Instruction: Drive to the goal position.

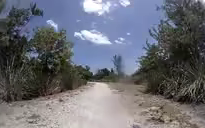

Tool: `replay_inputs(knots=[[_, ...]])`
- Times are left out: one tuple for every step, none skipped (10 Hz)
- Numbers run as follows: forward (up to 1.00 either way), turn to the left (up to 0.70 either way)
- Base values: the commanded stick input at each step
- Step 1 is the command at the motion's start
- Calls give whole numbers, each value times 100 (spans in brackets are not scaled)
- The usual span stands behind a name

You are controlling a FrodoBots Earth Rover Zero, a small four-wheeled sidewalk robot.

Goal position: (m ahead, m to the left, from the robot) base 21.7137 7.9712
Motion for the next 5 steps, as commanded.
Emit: replay_inputs(knots=[[85,0],[85,0],[85,0],[85,0],[85,0]])
